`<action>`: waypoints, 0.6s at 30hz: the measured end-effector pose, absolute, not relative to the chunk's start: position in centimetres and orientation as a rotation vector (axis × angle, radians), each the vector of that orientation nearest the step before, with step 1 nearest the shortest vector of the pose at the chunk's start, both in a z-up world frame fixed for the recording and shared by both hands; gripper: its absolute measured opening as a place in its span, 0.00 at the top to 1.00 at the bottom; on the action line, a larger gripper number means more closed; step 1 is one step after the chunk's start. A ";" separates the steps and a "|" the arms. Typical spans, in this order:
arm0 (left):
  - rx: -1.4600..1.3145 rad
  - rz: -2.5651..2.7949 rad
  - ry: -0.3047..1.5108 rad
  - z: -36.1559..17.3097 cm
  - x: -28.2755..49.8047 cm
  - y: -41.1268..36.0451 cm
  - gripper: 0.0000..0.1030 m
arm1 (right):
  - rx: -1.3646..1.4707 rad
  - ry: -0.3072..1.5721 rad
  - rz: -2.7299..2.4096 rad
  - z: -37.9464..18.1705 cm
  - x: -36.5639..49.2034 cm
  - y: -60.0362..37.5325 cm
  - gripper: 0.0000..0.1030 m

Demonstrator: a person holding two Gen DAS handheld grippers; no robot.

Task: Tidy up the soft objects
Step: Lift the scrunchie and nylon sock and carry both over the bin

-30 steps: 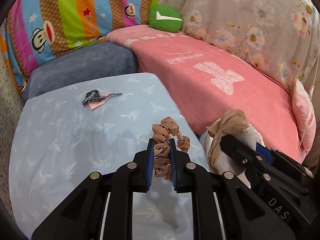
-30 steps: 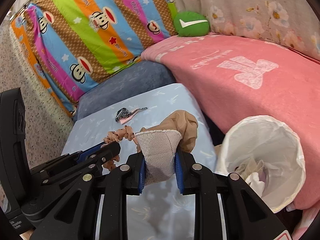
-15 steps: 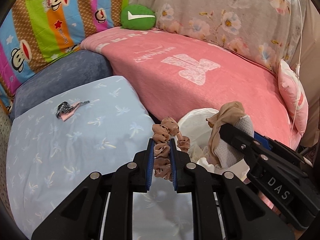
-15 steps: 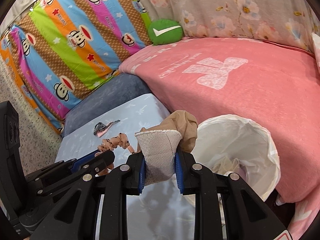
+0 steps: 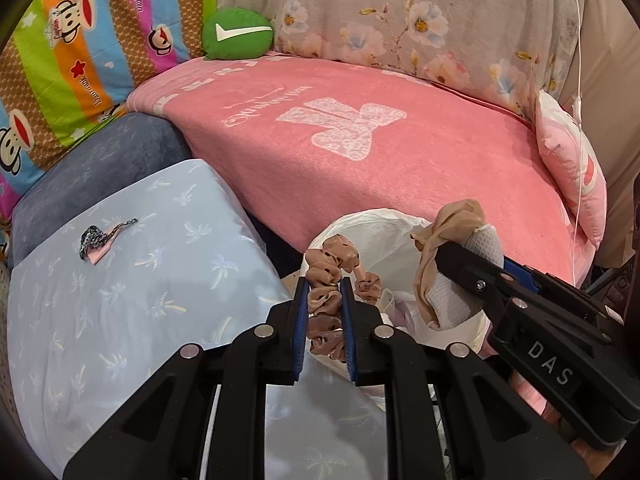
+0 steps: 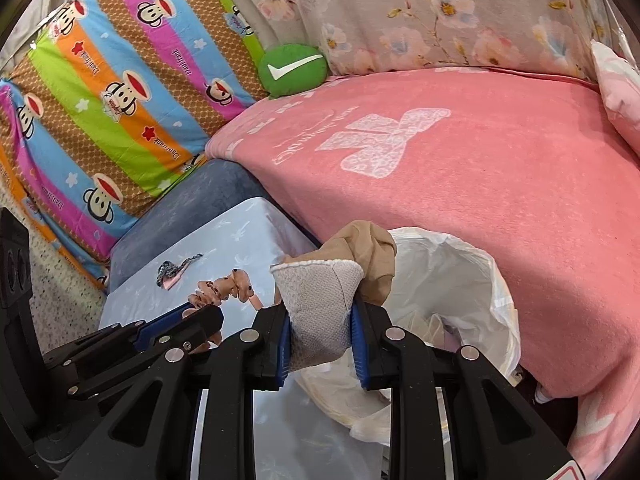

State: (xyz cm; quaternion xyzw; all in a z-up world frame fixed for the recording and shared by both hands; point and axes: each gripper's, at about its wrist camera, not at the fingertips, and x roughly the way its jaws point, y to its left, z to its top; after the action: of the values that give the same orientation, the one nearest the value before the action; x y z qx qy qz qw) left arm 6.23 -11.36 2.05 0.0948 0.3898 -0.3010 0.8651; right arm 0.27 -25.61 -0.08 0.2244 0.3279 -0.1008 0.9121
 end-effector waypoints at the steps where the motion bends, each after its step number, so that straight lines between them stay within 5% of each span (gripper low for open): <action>1: 0.203 -0.635 0.816 2.1 6.2 -11.6 0.84 | 0.465 0.676 -0.212 -0.1 0.2 -25.9 0.77; 15: 0.237 -0.703 0.810 1.8 6.0 -14.3 0.83 | 0.490 0.675 -0.254 -0.8 -0.2 -28.6 0.77; 18: 0.230 -0.705 0.825 1.6 6.2 -14.4 0.76 | 0.493 0.676 -0.259 -0.9 -0.2 -28.8 0.75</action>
State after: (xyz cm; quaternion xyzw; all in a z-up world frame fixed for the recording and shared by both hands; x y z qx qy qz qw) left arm 6.16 -14.44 1.58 0.1092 0.3916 -0.3346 0.8501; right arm -0.21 -28.81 -0.92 0.2389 0.3275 -0.1254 0.9055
